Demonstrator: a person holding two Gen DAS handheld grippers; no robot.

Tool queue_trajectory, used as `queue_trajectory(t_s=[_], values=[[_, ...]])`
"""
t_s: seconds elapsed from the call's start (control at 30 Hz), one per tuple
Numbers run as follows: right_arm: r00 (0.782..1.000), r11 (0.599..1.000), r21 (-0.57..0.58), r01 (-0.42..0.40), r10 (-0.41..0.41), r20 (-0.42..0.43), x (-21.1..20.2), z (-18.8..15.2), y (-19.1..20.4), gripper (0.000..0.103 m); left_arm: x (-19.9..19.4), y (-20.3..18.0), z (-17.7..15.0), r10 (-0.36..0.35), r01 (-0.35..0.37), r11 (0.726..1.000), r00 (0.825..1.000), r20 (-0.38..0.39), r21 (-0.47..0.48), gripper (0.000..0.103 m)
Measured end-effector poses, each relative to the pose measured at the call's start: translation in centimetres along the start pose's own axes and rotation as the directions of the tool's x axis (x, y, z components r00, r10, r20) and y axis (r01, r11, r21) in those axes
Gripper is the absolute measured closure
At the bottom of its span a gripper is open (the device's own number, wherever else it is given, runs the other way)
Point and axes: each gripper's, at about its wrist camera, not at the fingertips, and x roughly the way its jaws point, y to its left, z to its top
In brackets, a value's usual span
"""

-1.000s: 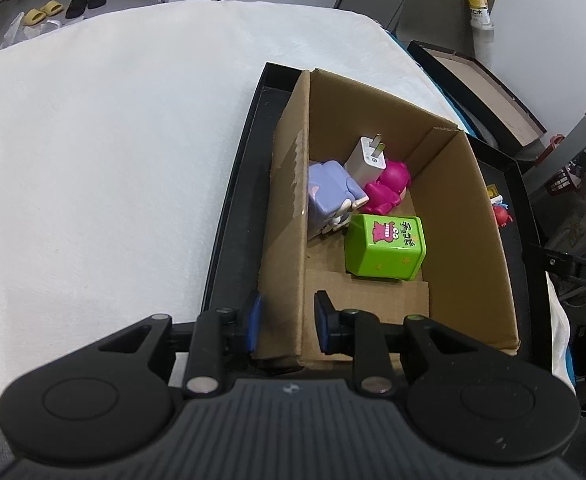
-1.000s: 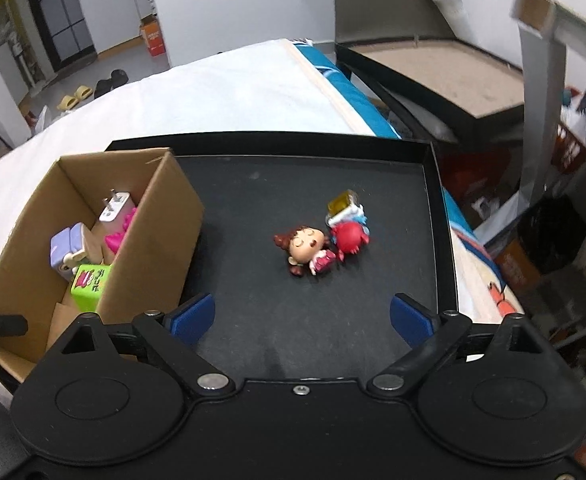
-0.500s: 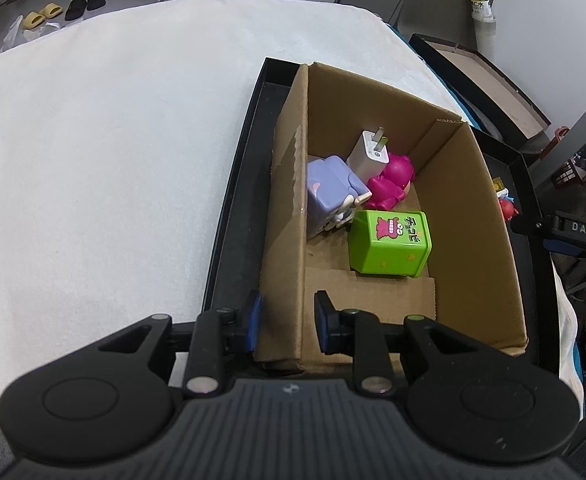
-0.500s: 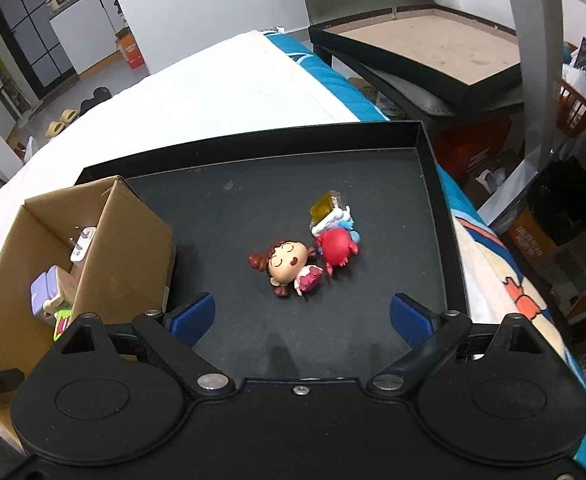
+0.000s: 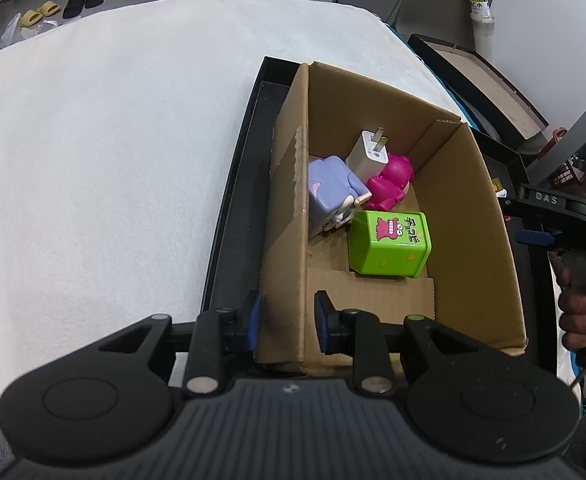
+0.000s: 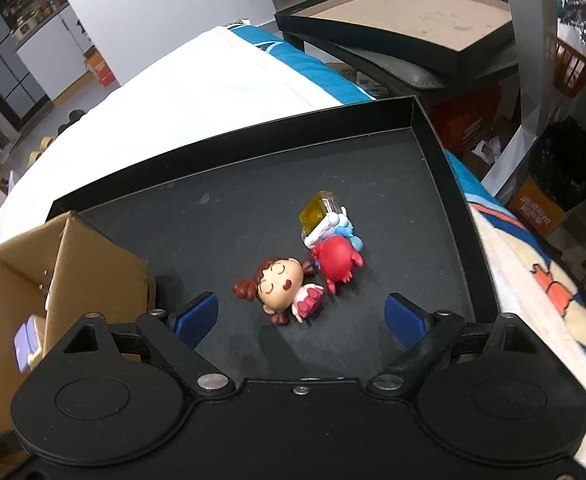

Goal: Organize rigid objects
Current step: 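Move the right gripper to the brown-haired doll and lower onto it, then close the right gripper on the brown-haired doll and lift it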

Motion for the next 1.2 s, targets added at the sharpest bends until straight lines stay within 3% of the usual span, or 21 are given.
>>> queue_trajectory(t_s=[0.3,0.53,0.73,0.83,1.0,1.2], values=[[0.998,0.992,0.111,-0.051,0.055,-0.033,1.9,0.7,-0.5,0.041,0.2,-0.3,0.1,0.015,-0.015,1.000,1.000,-0.011,0.009,0.078],[0.998,0.992,0.112,-0.062,0.064,-0.022,2.4,1.3,-0.3,0.040,0.4,-0.5,0.2,0.026,-0.026,1.000,1.000,-0.017,0.016,0.078],[0.999,0.997,0.067,-0.047,0.047,0.000,2.9,1.6,0.5,0.040,0.5,-0.6,0.2,0.033,-0.033,0.999,0.999,-0.017,0.026,0.078],[1.000,0.999,0.030,-0.020,0.020,-0.002,2.9,1.5,1.0,0.046,0.5,-0.7,0.2,0.033,-0.032,0.999,0.999,-0.017,0.026,0.078],[1.000,1.000,-0.013,0.024,-0.024,-0.010,2.5,1.0,1.1,0.069,0.4,-0.7,0.1,0.032,-0.031,0.999,0.999,-0.016,0.027,0.078],[0.998,0.997,-0.050,0.054,-0.055,-0.034,1.7,-0.1,1.3,0.069,0.4,-0.7,0.2,0.032,-0.032,0.999,0.999,-0.014,0.029,0.078]])
